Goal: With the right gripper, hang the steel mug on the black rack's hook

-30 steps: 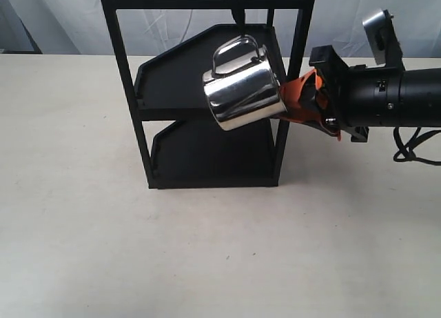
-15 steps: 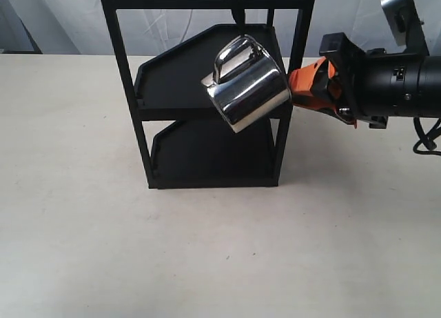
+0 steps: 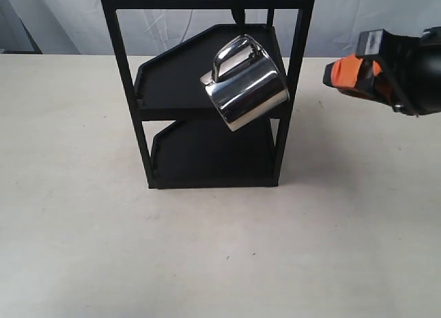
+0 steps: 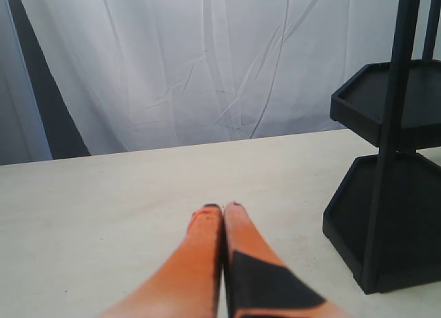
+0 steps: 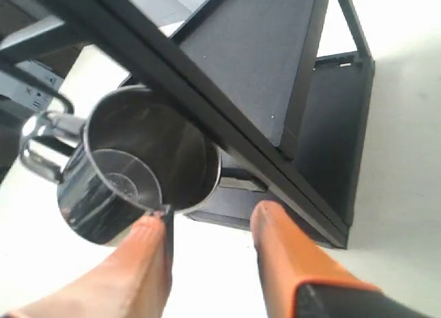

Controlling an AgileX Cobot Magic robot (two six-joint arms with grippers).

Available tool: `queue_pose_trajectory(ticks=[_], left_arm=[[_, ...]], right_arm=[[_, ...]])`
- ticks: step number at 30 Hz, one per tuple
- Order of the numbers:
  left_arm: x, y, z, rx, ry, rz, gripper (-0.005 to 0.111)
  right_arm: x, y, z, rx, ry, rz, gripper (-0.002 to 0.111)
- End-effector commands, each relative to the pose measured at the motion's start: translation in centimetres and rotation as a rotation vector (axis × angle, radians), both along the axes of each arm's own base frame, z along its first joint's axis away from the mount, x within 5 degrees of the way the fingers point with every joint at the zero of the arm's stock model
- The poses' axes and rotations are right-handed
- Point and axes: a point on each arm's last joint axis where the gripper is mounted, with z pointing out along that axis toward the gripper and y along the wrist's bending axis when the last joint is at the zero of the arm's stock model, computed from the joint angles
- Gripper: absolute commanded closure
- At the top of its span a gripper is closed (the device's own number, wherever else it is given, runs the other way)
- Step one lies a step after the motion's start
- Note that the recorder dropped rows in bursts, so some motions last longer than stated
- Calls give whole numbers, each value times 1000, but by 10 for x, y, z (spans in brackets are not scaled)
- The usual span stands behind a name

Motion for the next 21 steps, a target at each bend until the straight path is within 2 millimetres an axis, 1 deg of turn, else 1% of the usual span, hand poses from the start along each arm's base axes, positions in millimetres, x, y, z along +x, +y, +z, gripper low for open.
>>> queue_pose_trajectory(ticks=[1, 4, 7, 10, 13, 14, 15, 16, 17, 18, 20, 21], left_arm=[[0, 0, 1, -2, -9, -5, 105], [0, 0, 1, -2, -9, -5, 105], [0, 0, 1, -2, -9, -5, 105], [0, 0, 1, -2, -9, -5, 105], [0, 0, 1, -2, -9, -5, 105], [0, 0, 1, -2, -9, -5, 105], [0, 0, 1, -2, -9, -5, 105], [0, 0, 1, -2, -9, -5, 105], [0, 0, 1, -2, -9, -5, 105], [0, 0, 1, -2, -9, -5, 105], [0, 0, 1, -2, -9, -5, 105], [0, 0, 1, -2, -9, -5, 105]], right_arm=[[-33, -6, 14, -121, -58, 68, 69], [-56, -6, 23, -133, -83, 133, 69], [-69, -5, 30, -121, -111, 160, 69], [-79, -6, 36, -119, -147, 167, 69], [-85, -7, 40, -105, -177, 158, 69], [-86, -8, 40, -123, -191, 151, 69], [-88, -14, 38, -179, -251, 99, 69], [-89, -18, 35, -202, -282, 59, 69], [-91, -27, 23, -233, -360, -56, 69], [-92, -31, 17, -239, -396, -111, 69], [-105, -43, -15, -244, -456, -236, 69], [-118, -48, -42, -241, -477, -287, 69]])
